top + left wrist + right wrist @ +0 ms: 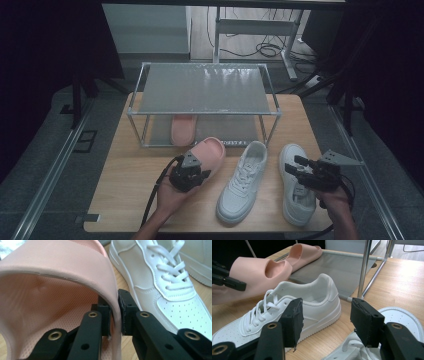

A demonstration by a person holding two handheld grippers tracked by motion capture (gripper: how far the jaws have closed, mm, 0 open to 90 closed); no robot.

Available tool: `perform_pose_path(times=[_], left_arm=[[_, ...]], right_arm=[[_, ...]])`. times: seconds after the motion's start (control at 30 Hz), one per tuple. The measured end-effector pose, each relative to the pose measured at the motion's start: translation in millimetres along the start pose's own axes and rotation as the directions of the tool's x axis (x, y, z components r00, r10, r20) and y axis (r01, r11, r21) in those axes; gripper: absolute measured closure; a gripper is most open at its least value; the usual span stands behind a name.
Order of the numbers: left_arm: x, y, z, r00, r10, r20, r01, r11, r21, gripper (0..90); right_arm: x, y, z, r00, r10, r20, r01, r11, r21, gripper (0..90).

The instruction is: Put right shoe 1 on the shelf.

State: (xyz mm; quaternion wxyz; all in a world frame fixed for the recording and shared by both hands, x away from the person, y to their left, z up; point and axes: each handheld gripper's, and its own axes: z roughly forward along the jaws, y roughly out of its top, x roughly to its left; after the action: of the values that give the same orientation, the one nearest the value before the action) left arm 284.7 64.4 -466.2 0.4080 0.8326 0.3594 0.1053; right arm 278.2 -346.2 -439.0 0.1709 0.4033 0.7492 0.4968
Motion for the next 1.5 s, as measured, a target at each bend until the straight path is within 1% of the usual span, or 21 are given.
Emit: perform_pose_path(times=[0.13,0.3,0.6,0.77,0.9,1.07,1.13,1.17,1.27,1.37,1.43,1.5], left_arm=[[3.6,5.8,1.6,0.9999,-0.006,-0.011,0.006,1.0,-0.003,81.4],[9.5,14.6,8.8,0.9996,-0.014,-0.025,0.014,0.9999,0.001,81.2],[17.3,33.9,31.6,0.9977,-0.025,-0.063,0.027,0.9993,0.026,81.5],[19.2,41.8,41.6,0.9972,-0.031,-0.067,0.033,0.9992,0.024,81.7],[21.4,44.6,48.7,0.9965,-0.04,-0.074,0.042,0.9987,0.027,81.6],[25.3,45.7,56.0,0.9936,-0.059,-0.096,0.061,0.9979,0.019,81.6],[26.0,47.5,59.1,0.9924,-0.063,-0.106,0.065,0.9979,0.01,81.6],[26.6,48.8,60.9,0.9916,-0.062,-0.114,0.064,0.9979,0.014,81.6],[27.8,54.0,68.5,0.9889,-0.069,-0.132,0.071,0.9974,0.01,81.6],[27.2,59.4,76.3,0.9861,-0.069,-0.151,0.07,0.9976,-0.001,81.6],[26.8,62.6,82.3,0.9843,-0.079,-0.158,0.078,0.9968,-0.013,81.6],[27.5,65.7,90.2,0.9813,-0.09,-0.17,0.088,0.996,-0.016,81.7]], right_arm=[[-0.9,-0.3,0.0,1.0,0.001,0.002,-0.001,1.0,-0.003,44.2],[-0.7,-0.2,0.2,1.0,0.0,0.001,0.0,1.0,-0.003,44.2],[-1.6,-0.3,-1.1,1.0,0.005,0.002,-0.005,1.0,-0.007,44.2],[-3.0,-0.6,-2.0,1.0,0.009,0.003,-0.009,1.0,-0.007,44.2],[-3.2,-0.6,-2.1,1.0,0.008,0.003,-0.008,1.0,-0.009,44.2],[-2.7,-0.5,-1.6,1.0,0.007,0.001,-0.007,1.0,-0.008,44.2],[-2.6,-0.6,-1.1,1.0,0.007,-0.001,-0.007,1.0,-0.005,44.2],[-2.6,-0.8,-0.7,1.0,0.008,-0.001,-0.008,1.0,-0.005,44.2],[-2.5,-1.2,0.6,1.0,0.008,-0.002,-0.008,1.0,-0.002,44.2],[-1.8,-1.0,0.7,1.0,0.007,-0.004,-0.007,1.0,-0.001,44.2],[-1.6,-0.9,0.5,1.0,0.008,-0.006,-0.008,1.0,-0.002,44.2],[-2.1,-1.0,0.4,1.0,0.007,-0.006,-0.007,1.0,-0.003,44.2]])
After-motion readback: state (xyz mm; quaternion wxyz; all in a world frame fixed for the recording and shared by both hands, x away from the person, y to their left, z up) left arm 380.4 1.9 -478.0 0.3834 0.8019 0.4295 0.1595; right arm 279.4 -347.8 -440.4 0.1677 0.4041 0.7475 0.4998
